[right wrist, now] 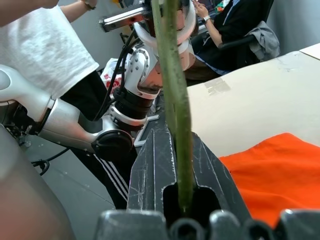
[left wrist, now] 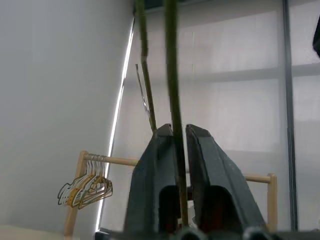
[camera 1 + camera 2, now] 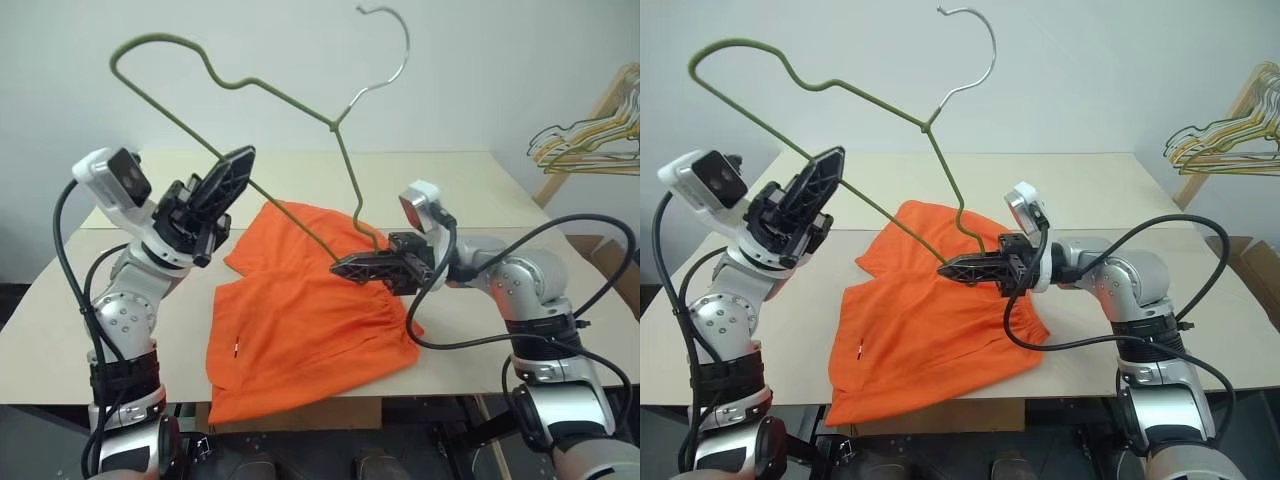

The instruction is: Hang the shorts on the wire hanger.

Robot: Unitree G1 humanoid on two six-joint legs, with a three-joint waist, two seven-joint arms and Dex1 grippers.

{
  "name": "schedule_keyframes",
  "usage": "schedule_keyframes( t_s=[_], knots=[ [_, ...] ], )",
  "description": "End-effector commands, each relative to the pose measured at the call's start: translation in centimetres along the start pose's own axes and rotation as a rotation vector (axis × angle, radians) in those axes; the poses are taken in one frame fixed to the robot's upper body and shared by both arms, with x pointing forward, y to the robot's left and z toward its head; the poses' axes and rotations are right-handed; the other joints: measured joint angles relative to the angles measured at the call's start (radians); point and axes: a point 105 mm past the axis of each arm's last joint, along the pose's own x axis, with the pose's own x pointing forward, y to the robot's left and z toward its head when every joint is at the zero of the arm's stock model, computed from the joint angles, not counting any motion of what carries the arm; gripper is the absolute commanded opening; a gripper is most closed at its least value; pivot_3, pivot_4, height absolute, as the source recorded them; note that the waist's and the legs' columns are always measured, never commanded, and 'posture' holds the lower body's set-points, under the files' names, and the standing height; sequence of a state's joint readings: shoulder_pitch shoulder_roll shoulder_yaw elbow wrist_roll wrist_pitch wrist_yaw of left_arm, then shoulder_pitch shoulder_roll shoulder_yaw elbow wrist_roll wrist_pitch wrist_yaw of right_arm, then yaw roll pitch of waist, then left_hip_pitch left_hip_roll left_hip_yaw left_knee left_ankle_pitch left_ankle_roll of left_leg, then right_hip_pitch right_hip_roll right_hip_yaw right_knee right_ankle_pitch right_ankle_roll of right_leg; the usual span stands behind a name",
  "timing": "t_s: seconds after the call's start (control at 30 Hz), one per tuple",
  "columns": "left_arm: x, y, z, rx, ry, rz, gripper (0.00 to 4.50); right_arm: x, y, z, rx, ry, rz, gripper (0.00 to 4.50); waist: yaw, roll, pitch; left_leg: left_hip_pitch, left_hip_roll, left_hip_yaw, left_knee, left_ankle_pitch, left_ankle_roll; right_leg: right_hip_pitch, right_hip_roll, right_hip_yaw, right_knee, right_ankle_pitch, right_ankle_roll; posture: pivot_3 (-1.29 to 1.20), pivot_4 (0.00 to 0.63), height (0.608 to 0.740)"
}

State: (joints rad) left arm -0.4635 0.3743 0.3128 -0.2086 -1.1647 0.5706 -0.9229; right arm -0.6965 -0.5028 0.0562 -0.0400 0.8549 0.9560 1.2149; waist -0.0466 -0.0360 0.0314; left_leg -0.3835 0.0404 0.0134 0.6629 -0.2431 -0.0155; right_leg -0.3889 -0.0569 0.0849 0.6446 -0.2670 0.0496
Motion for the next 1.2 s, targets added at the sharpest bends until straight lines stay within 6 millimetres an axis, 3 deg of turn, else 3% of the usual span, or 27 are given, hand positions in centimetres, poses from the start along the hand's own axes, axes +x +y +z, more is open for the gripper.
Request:
schedule_keyframes(
  t_s=[0.03, 0.17, 0.3, 0.47, 0.6, 0.73, 0.93, 1.2],
  knots=[
    [-1.5, 1.5, -3.5, 0.011, 0.218, 0.116, 1.77, -1.1, 0.9, 2.9, -0.045, -0.122, 0.000, 0.00, 0.000, 0.000, 0.000, 0.000, 0.000, 0.000, 0.000, 0.000, 0.000, 0.000, 0.000, 0.000, 0.000, 0.000, 0.000, -0.02, 0.000, 0.740],
    [-6.5, 2.3, -10.4, 0.112, 0.703, 0.206, 3.05, -3.7, 0.5, 3.6, 0.002, -0.200, -0.108, 0.00, 0.000, 0.001, 0.000, 0.000, -0.001, 0.000, 0.000, 0.000, 0.000, 0.000, 0.000, 0.000, 0.000, 0.000, 0.000, -0.03, 0.000, 0.740],
    [-8.1, 1.0, -12.2, 0.145, 0.828, 0.158, 4.46, -8.0, 0.3, 1.0, 0.122, -0.141, -0.307, 0.00, 0.012, 0.001, 0.001, -0.003, 0.000, 0.000, 0.000, 0.000, 0.000, -0.001, -0.001, -0.002, -0.003, 0.000, 0.000, -0.03, 0.000, 0.740],
    [-7.4, -0.1, -11.9, 0.220, 0.863, 0.089, 4.49, -13.7, 1.4, -3.7, 0.350, -0.004, -0.546, 0.00, 0.017, 0.004, 0.002, -0.005, 0.000, 0.001, 0.000, 0.000, 0.000, -0.003, -0.002, -0.002, -0.004, 0.000, 0.000, -0.05, 0.000, 0.740],
    [-6.8, -0.7, -11.5, 0.228, 0.851, 0.049, 4.49, -16.6, 2.8, -5.4, 0.515, -0.017, -0.609, 0.00, -0.006, 0.006, 0.003, -0.002, 0.001, 0.002, 0.000, 0.000, 0.000, -0.001, 0.000, 0.000, -0.003, 0.000, 0.000, -0.08, 0.000, 0.740],
    [-6.9, -1.1, -11.7, 0.227, 0.893, -0.001, 4.49, -19.3, 4.2, -8.2, 0.825, -0.028, -0.644, 0.00, -0.022, 0.006, 0.003, 0.000, 0.001, 0.002, 0.000, 0.000, 0.000, 0.000, 0.001, 0.001, -0.003, -0.003, 0.003, -0.09, 0.000, 0.740],
    [-7.1, -1.2, -12.2, 0.234, 0.941, -0.031, 4.49, -22.1, 4.0, -11.0, 1.007, -0.016, -0.779, 0.00, -0.031, 0.006, 0.003, 0.000, 0.001, 0.004, 0.000, 0.000, 0.001, 0.000, 0.000, 0.002, -0.003, -0.003, 0.003, -0.10, 0.000, 0.740],
    [-7.4, -1.4, -12.4, 0.235, 0.964, -0.055, 4.49, -22.7, 3.3, -12.1, 1.011, 0.035, -0.790, 0.00, -0.035, 0.008, 0.003, 0.000, 0.001, 0.004, 0.000, -0.001, 0.001, 0.000, 0.000, 0.002, -0.003, -0.004, 0.003, -0.09, 0.000, 0.740]
  ],
)
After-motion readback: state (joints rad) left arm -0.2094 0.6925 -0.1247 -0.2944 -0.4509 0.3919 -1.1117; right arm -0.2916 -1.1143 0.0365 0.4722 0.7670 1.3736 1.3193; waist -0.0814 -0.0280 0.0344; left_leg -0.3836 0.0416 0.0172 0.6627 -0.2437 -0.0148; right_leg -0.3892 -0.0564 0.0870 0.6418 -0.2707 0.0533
